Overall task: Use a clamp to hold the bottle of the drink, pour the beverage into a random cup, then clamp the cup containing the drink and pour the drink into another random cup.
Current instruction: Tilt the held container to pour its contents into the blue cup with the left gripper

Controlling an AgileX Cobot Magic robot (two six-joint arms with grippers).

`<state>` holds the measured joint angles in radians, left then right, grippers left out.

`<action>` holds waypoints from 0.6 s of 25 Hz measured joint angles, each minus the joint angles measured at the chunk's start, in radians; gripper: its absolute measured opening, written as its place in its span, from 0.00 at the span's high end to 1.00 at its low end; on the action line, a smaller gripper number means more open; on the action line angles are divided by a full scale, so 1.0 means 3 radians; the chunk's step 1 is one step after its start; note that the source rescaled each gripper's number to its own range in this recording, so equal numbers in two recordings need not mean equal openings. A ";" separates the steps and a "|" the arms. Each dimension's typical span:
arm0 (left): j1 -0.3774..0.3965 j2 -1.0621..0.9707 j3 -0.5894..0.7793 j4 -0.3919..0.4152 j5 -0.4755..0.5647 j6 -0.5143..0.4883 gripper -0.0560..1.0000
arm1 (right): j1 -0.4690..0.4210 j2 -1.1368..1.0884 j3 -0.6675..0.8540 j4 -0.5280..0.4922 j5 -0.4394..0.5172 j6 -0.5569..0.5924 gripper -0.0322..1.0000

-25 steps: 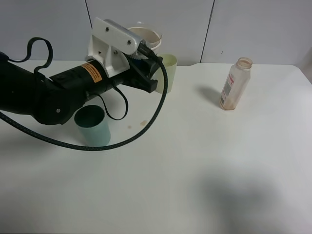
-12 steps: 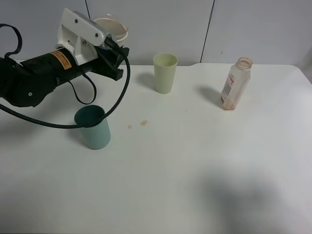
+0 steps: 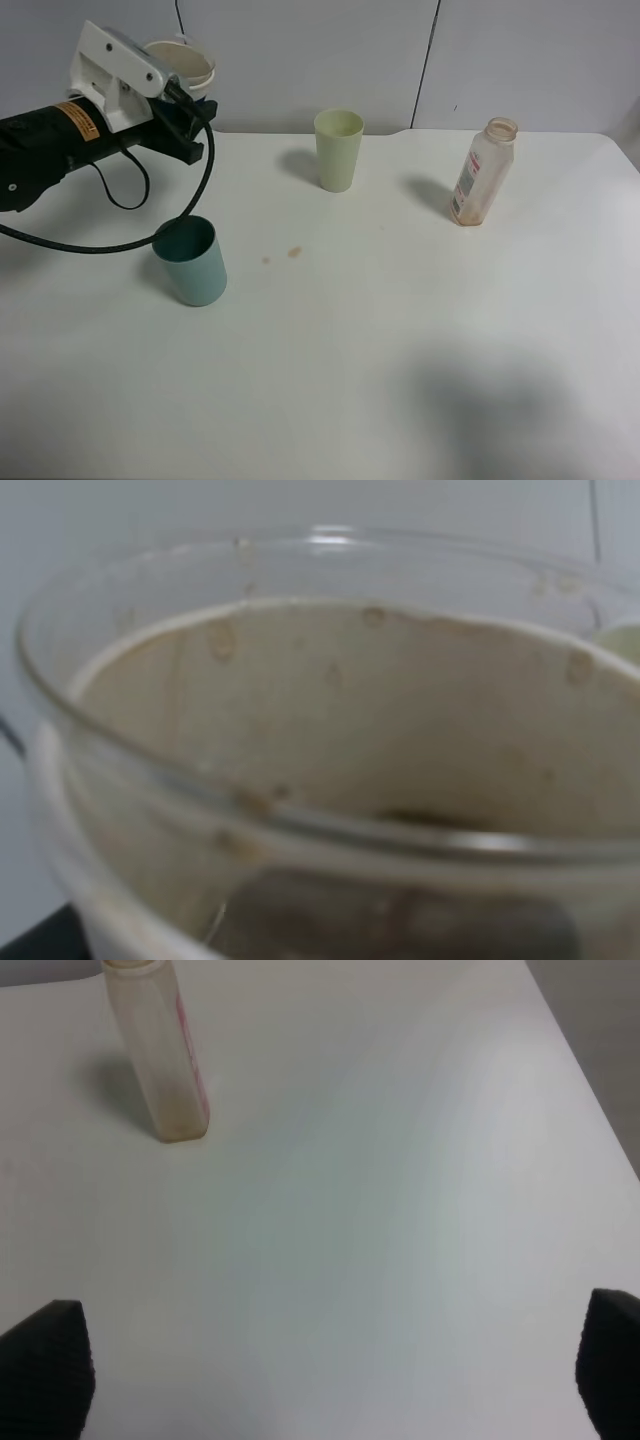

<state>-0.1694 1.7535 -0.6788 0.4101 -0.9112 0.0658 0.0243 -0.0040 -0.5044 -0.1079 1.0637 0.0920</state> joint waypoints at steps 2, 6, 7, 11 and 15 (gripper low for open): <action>0.0105 -0.0024 0.0101 0.0046 -0.0030 -0.0008 0.93 | 0.0000 0.0000 0.0000 0.0000 0.0000 0.0000 0.00; 0.0347 -0.0109 0.0275 0.0165 -0.0098 -0.0014 0.93 | 0.0000 0.0000 0.0000 0.0000 0.0000 0.0000 0.00; 0.0420 -0.0130 0.0304 0.0202 -0.0114 -0.0014 0.93 | 0.0000 0.0000 0.0000 0.0000 0.0000 0.0000 0.00; 0.0683 -0.0189 0.0389 0.0368 -0.0230 -0.0017 0.93 | 0.0000 0.0000 0.0000 0.0000 0.0000 0.0000 0.00; 0.0821 -0.0194 0.0496 0.0499 -0.0309 -0.0017 0.93 | 0.0000 0.0000 0.0000 0.0000 0.0000 0.0000 0.00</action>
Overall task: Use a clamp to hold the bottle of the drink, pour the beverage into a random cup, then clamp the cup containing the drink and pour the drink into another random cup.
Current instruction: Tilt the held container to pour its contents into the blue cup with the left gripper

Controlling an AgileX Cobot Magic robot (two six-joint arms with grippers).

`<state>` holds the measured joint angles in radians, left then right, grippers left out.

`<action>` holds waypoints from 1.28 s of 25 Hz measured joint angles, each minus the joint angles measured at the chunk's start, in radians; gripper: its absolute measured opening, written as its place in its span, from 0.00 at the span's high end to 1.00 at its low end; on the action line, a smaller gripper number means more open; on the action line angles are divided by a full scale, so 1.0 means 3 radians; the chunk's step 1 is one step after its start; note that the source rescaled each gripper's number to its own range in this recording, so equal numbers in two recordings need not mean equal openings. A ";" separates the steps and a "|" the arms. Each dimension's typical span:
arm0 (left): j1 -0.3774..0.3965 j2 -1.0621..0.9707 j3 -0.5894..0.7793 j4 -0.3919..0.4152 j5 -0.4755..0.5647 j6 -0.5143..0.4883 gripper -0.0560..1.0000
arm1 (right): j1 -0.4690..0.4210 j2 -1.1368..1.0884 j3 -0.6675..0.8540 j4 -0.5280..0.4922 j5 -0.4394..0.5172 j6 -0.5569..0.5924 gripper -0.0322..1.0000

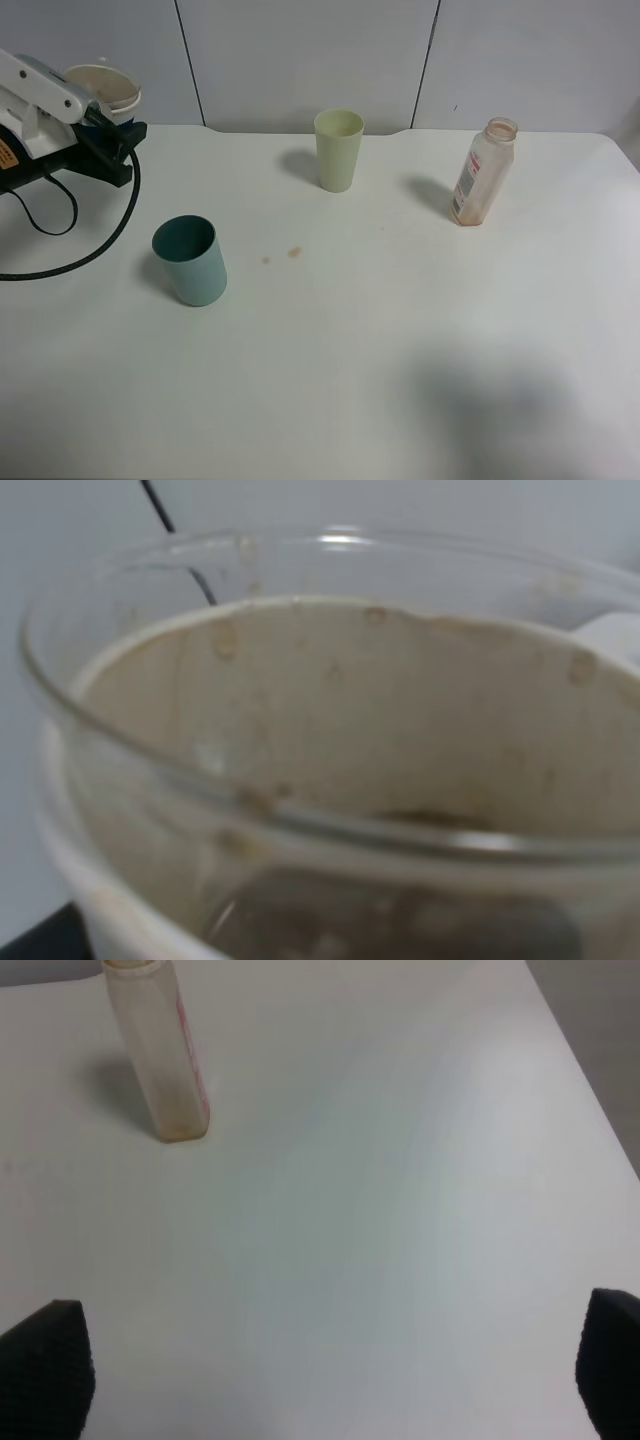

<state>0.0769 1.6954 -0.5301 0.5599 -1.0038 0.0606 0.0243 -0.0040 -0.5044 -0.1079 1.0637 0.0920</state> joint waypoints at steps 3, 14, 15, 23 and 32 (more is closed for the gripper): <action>0.0051 0.0000 0.0108 0.0071 -0.0126 -0.0007 0.93 | 0.0000 0.0000 0.0000 0.0000 0.0000 0.0000 0.00; 0.0064 -0.0002 0.0357 0.0166 -0.0394 -0.0007 0.93 | 0.0000 0.0000 0.0000 0.0000 0.0000 0.0000 0.00; 0.0068 -0.0002 0.0370 0.0176 -0.0428 -0.0007 0.93 | 0.0000 0.0000 0.0000 0.0000 0.0000 0.0000 0.00; 0.0372 -0.0202 0.0663 0.0210 -0.0595 -0.0007 0.93 | 0.0000 0.0000 0.0000 0.0000 0.0000 0.0000 0.00; 0.0534 -0.0451 0.0918 0.0316 -0.0624 -0.0007 0.94 | 0.0000 0.0000 0.0000 0.0000 0.0000 0.0000 0.00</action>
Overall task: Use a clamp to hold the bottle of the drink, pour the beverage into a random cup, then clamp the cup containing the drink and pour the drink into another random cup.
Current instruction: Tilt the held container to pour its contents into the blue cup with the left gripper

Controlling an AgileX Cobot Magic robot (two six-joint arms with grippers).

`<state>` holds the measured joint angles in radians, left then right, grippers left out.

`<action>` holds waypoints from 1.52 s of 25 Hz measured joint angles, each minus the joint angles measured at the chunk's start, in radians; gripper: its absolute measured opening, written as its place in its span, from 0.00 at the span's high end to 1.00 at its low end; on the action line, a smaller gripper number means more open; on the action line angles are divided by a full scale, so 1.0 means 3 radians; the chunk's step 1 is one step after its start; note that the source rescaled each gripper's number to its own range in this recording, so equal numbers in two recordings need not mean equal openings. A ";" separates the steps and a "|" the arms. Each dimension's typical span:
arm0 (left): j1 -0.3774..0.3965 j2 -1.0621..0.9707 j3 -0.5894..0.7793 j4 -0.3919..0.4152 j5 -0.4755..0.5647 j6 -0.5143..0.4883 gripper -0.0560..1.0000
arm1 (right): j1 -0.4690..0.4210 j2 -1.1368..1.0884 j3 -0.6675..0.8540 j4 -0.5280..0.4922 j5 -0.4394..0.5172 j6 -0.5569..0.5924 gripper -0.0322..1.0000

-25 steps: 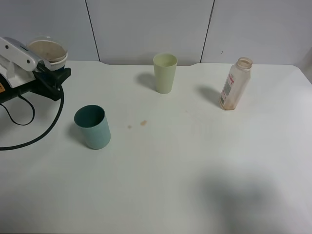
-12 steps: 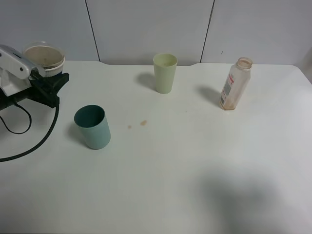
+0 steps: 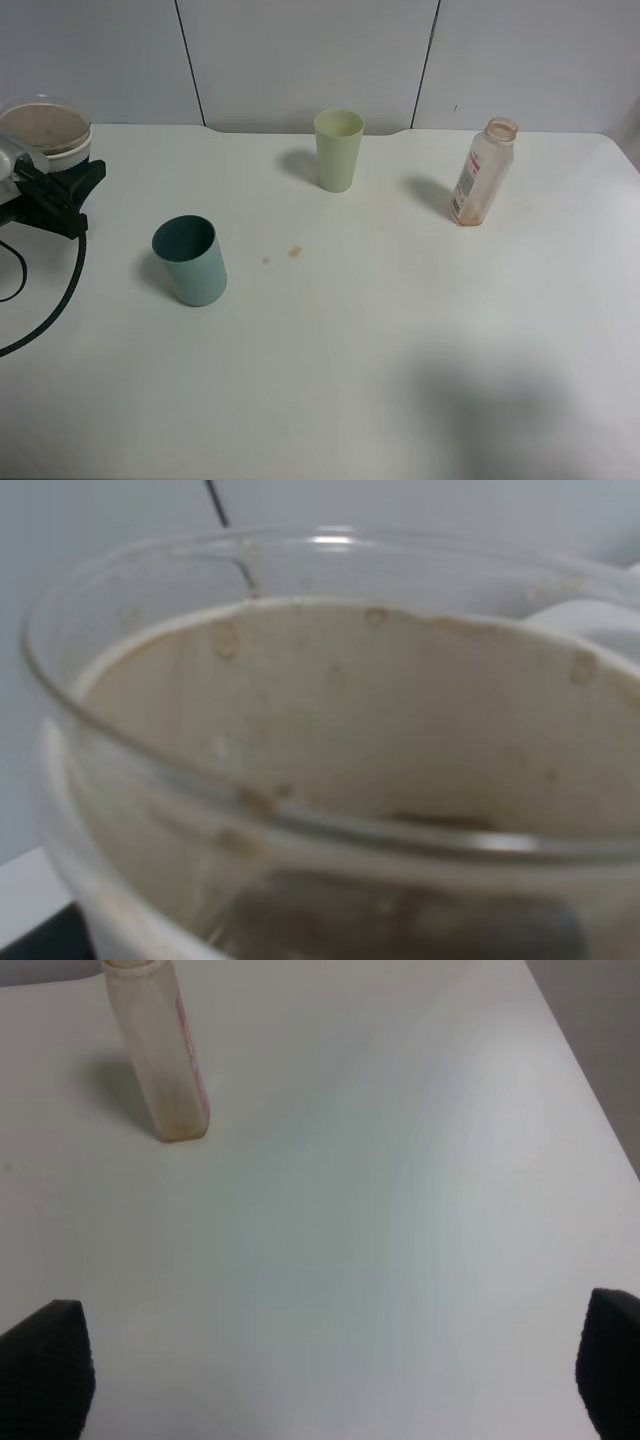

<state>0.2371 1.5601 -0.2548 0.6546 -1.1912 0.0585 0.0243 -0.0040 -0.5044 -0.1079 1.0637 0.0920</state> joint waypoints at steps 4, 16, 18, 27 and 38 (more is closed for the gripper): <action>0.0000 0.0000 0.0004 0.0159 -0.0004 0.0009 0.94 | 0.0000 0.0000 0.0000 0.0000 0.0000 0.0000 0.00; 0.0000 -0.0003 0.0004 0.0499 0.0177 0.0475 0.94 | 0.0000 0.0000 0.0000 0.0000 0.0000 0.0000 0.00; 0.0000 -0.0003 0.0004 0.0507 0.0190 0.0514 0.94 | 0.0000 0.0000 0.0000 0.0000 0.0000 0.0000 0.00; 0.0000 -0.0003 0.0004 0.0528 0.0209 0.0589 0.94 | 0.0000 0.0000 0.0000 0.0000 0.0000 0.0000 0.00; -0.0388 -0.0003 0.0004 0.0254 0.0347 0.0892 0.94 | 0.0000 0.0000 0.0000 0.0000 0.0000 0.0000 0.00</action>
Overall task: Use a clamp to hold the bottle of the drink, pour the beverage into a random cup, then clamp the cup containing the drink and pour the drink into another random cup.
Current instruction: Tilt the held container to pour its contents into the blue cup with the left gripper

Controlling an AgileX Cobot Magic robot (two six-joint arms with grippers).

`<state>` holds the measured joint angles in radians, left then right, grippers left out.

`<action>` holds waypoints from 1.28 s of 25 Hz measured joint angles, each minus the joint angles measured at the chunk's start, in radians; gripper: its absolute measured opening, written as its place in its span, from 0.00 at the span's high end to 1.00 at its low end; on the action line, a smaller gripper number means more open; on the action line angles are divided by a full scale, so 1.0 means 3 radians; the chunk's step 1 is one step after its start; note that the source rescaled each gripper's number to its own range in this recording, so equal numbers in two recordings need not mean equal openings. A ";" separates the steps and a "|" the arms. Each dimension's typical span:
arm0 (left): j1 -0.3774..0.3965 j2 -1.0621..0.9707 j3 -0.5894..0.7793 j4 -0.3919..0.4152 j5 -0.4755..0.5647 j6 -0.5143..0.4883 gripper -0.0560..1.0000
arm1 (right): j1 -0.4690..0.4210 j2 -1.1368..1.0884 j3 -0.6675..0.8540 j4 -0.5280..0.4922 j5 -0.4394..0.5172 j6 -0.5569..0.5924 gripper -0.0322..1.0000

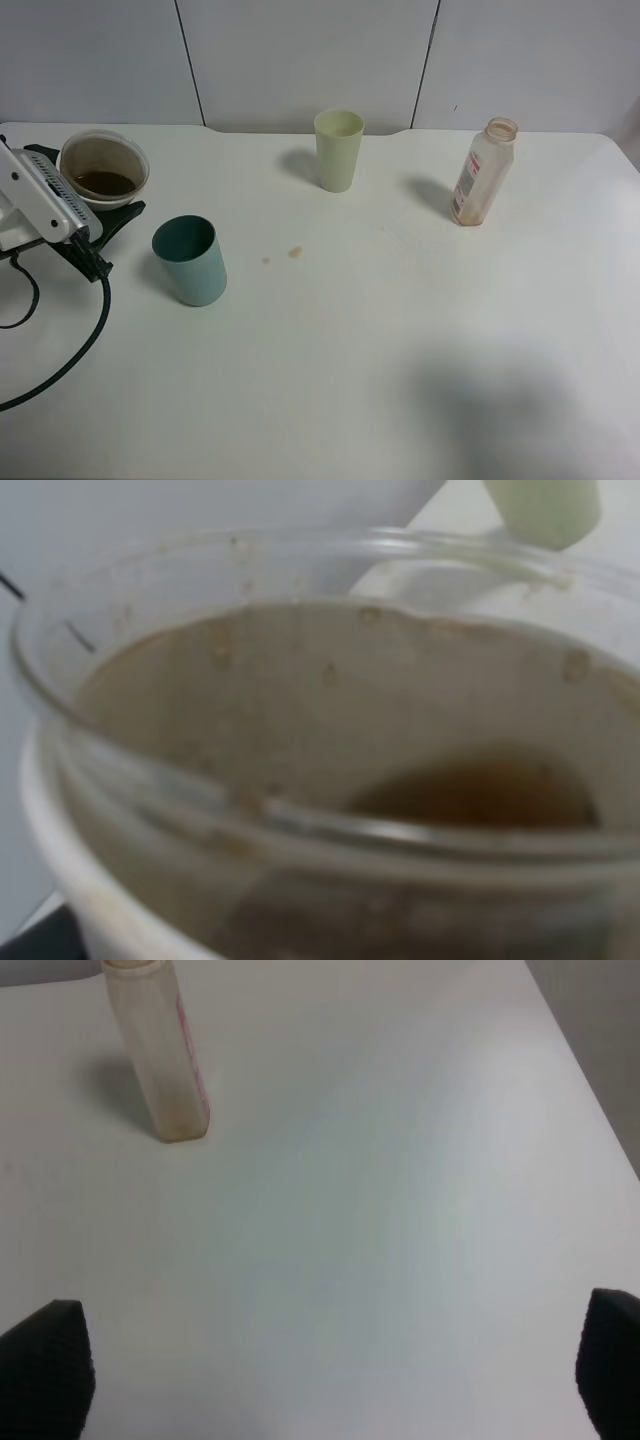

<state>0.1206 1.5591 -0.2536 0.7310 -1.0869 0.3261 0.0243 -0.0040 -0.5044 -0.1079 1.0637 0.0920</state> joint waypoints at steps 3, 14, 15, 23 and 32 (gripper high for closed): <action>-0.0015 0.0000 0.0000 -0.0032 0.0058 0.0037 0.94 | 0.0000 0.0000 0.0000 0.0000 0.0000 0.0000 0.00; -0.0015 0.0000 0.0000 -0.0098 0.0147 0.0330 0.94 | 0.0000 0.0000 0.0000 0.0000 0.0000 0.0000 0.00; -0.0015 0.0000 0.0000 -0.0098 0.0147 0.0344 0.94 | 0.0000 0.0000 0.0000 0.0000 0.0000 0.0000 0.00; -0.0015 -0.0004 -0.0060 -0.0099 0.0182 0.0426 0.94 | 0.0000 0.0000 0.0000 0.0000 0.0000 0.0000 0.00; -0.0199 -0.0008 -0.0148 -0.0100 0.0219 0.0426 0.94 | 0.0000 0.0000 0.0000 0.0000 0.0000 0.0000 0.00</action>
<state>0.0608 1.5566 -0.2981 0.7009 -1.0213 0.4539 0.0243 -0.0040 -0.5044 -0.1079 1.0637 0.0920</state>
